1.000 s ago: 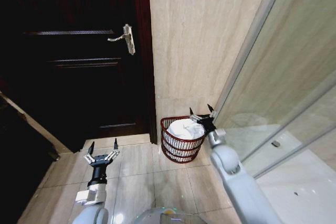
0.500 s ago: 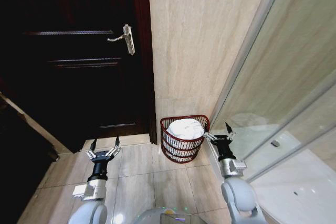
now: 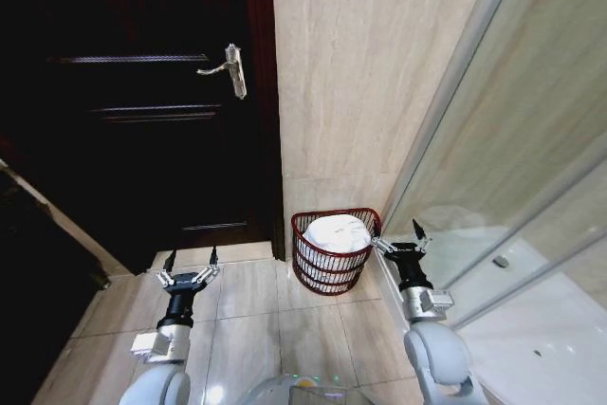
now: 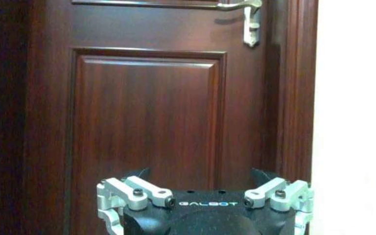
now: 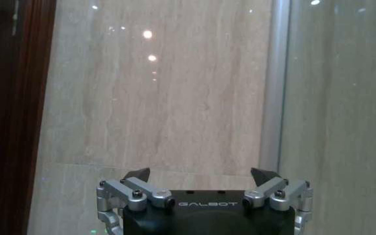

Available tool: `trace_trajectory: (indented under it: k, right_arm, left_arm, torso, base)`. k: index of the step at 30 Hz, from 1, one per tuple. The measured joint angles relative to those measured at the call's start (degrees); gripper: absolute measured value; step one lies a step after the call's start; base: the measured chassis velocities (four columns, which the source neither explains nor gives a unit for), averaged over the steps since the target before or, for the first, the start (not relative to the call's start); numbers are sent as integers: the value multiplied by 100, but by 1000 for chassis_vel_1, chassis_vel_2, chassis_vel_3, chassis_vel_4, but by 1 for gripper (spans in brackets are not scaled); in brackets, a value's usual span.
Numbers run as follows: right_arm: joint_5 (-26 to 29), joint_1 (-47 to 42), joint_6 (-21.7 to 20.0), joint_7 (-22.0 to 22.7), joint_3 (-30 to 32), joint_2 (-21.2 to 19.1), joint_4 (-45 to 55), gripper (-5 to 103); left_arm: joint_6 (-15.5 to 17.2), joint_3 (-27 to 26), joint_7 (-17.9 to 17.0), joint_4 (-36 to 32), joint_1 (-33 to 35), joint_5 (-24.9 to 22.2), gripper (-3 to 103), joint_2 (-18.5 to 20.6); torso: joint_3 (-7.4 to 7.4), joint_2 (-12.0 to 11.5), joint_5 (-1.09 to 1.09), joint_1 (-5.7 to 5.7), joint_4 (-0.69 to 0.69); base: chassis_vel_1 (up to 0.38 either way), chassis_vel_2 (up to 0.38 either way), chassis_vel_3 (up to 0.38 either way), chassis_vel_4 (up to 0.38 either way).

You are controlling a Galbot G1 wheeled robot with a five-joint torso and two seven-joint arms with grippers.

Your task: Discard the used towel into the hamper.

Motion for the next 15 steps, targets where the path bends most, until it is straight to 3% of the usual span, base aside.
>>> trace_trajectory:
  k: [15]
  right_arm:
    - [-48,409,-377,-98,-141,72,-215,100]
  left_arm:
    - [-255,-26,26,212,-125,130,100,2]
  torso:
    - [0,-1,0,0,-1]
  base:
    - [41,36,36,36]
